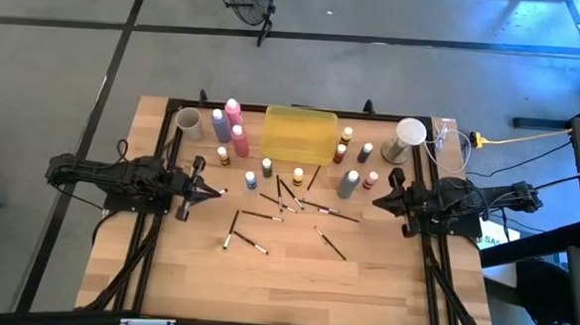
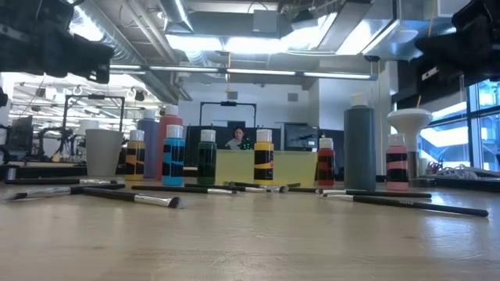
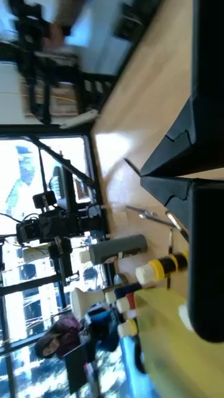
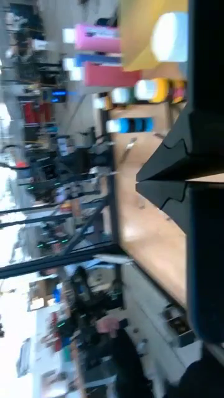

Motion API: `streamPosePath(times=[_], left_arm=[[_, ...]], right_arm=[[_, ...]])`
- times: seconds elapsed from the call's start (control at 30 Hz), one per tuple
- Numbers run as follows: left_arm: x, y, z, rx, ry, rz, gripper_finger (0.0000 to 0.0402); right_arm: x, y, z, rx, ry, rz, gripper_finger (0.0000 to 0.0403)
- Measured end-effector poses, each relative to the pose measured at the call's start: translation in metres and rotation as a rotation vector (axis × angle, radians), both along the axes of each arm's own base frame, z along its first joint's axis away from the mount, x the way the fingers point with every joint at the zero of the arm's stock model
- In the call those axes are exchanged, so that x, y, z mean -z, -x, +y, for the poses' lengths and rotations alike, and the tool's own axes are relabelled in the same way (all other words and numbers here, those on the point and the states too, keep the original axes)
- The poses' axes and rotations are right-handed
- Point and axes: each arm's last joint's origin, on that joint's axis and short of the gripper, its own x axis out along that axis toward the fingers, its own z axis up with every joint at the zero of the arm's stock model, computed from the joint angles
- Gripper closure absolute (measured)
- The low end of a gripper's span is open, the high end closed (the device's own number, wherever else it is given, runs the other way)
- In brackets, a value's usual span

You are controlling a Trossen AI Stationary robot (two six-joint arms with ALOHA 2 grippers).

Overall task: Pick & Place Paint Supplies
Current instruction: Put the large pink paint bottle into the yellow bin

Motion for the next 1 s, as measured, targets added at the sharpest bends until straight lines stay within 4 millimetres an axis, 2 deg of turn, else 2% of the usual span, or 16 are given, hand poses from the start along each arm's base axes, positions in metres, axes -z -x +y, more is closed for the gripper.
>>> streamPosePath(times=[0.13,0.3,0.53,0.73,0.83,1.0], left_arm=[[-0.007,0.0,0.0,0.004,0.052,-0.068,0.0396],[-0.014,0.001,0.0,-0.002,-0.051,-0.149,0.0396],[-0.019,0.002,0.0,0.015,0.037,-0.192,0.0396],[-0.02,0.002,0.0,0.004,0.107,-0.186,0.0375],[-0.023,0.003,0.001,-0.022,0.145,-0.189,0.0342],[-0.028,0.004,0.004,-0.124,0.162,-0.247,0.0264]], right_arm=[[-0.006,0.001,0.0,0.009,-0.027,-0.06,0.0402],[-0.006,0.001,0.0,0.008,-0.027,-0.063,0.0402],[-0.006,0.0,0.0,0.013,-0.023,-0.057,0.0392],[-0.008,-0.003,-0.001,0.058,-0.019,-0.073,0.0328],[-0.012,-0.003,-0.001,0.071,0.031,-0.122,0.0286],[-0.013,-0.005,-0.001,0.076,0.075,-0.131,0.022]])
